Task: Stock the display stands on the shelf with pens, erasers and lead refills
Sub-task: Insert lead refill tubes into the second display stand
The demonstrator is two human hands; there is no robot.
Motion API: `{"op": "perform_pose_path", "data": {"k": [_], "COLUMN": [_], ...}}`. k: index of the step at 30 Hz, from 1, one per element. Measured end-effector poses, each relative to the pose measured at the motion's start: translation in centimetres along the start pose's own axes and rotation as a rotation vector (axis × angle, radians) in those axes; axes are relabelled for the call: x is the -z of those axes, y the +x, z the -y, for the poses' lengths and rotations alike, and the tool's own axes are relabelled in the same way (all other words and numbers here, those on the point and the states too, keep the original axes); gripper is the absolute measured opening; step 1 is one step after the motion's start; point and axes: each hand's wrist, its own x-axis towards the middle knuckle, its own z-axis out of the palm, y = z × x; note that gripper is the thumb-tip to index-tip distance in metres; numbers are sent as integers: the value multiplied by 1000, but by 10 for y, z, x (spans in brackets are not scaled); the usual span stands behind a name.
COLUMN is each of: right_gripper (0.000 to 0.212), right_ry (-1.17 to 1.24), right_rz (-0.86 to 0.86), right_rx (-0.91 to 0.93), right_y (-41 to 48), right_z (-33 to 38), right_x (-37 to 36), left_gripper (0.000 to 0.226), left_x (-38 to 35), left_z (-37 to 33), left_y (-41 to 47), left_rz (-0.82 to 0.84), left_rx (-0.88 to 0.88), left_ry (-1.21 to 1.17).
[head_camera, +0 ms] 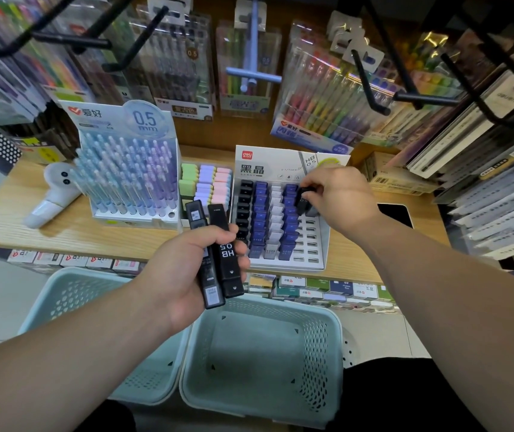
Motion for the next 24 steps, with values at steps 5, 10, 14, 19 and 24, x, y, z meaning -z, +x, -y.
{"op": "perform_pose_path", "data": {"k": [5, 10, 14, 19, 24], "right_gripper": [18, 14, 13, 16, 20], "right_ry": [43, 158, 172, 115, -38], "right_rz": [16, 9, 6, 8, 68], "right_rx": [-16, -93, -78, -28, 39], "right_y": [2, 2, 2, 0, 0], "right_z": [-3, -7, -9, -9, -11], "right_x": [-1, -1, -1, -2, -8], "left_gripper": [15, 15, 15, 15, 15], "left_x": [0, 0, -1, -2, -2], "left_z": [1, 1, 1, 2, 1], "left_y": [0, 0, 0, -1, -3], "left_rz": [4, 0, -13, -30, -44], "left_rx": [-10, -10, -12, -11, -8], "left_ry": [16, 26, 32, 42, 63]}}
